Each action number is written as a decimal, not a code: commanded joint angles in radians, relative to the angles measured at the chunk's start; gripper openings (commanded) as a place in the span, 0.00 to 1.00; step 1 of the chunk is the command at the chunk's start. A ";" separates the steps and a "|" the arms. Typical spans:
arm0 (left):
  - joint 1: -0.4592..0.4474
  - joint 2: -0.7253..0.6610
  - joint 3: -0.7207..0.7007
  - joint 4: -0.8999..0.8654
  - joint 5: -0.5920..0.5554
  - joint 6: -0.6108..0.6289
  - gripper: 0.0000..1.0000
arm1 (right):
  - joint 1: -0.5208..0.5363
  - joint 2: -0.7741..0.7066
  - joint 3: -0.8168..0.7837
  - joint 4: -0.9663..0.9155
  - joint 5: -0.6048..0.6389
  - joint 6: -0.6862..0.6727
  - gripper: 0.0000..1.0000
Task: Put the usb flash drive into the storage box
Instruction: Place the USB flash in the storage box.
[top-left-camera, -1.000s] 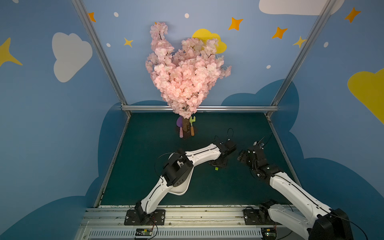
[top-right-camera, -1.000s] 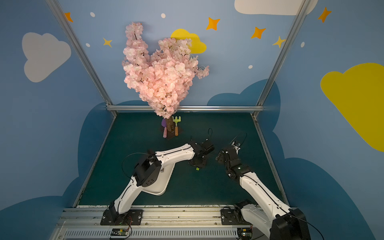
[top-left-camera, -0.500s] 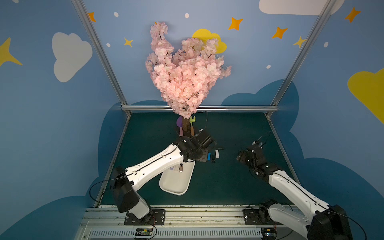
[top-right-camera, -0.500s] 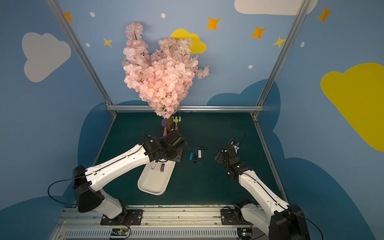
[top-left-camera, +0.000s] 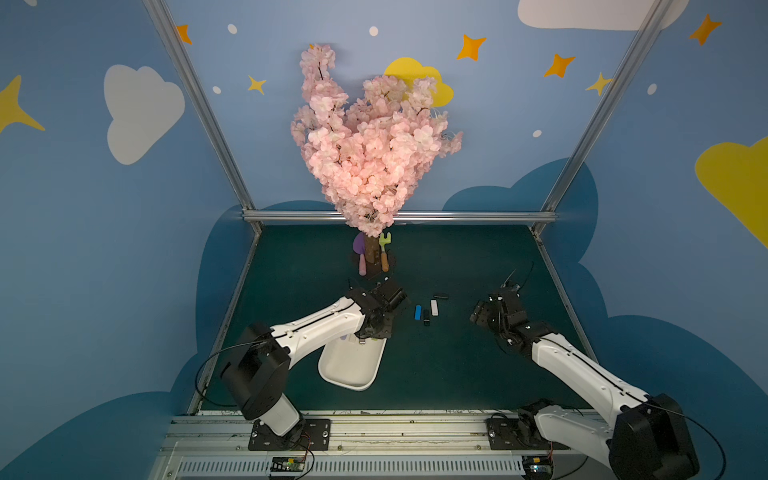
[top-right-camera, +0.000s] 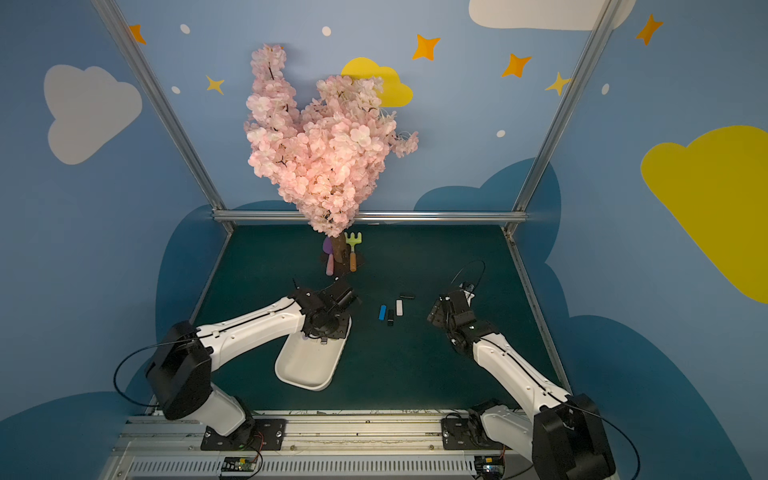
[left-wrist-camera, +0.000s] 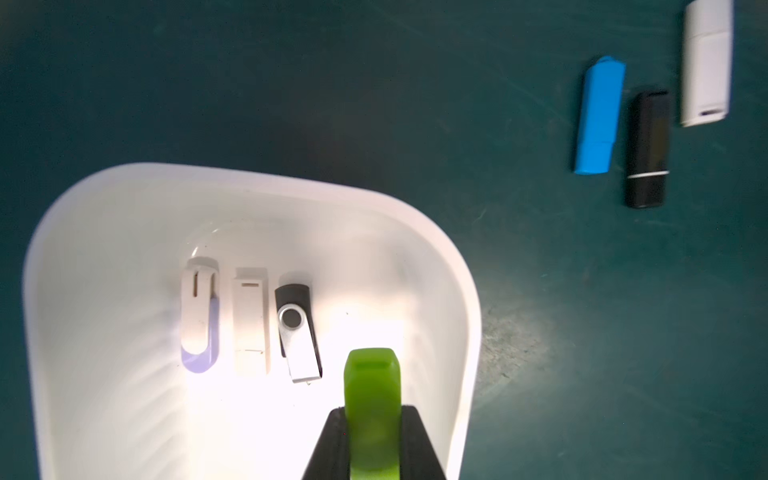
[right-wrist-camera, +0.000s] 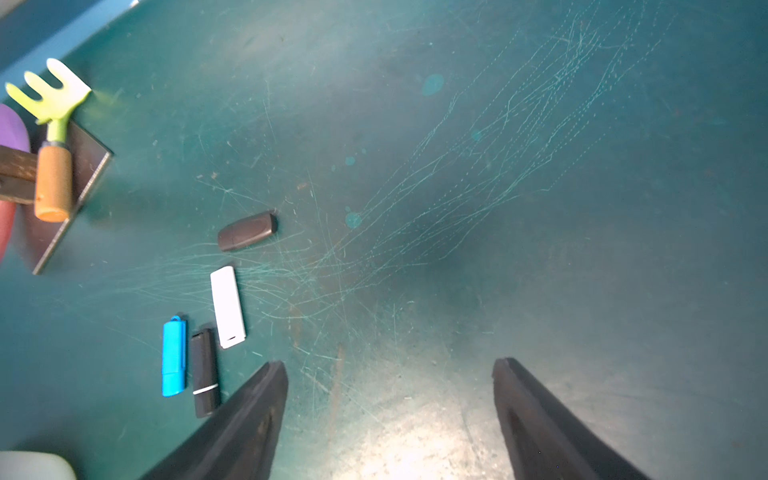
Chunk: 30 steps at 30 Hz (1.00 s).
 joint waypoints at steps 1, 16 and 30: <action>0.004 0.052 0.009 0.029 0.009 0.002 0.11 | 0.000 0.004 0.061 -0.038 -0.016 -0.037 0.82; 0.024 0.127 -0.063 0.128 0.055 0.011 0.12 | -0.002 0.027 0.058 -0.026 -0.021 0.002 0.82; 0.031 0.145 -0.036 0.113 0.058 0.041 0.31 | -0.002 0.053 0.069 -0.031 -0.027 0.002 0.82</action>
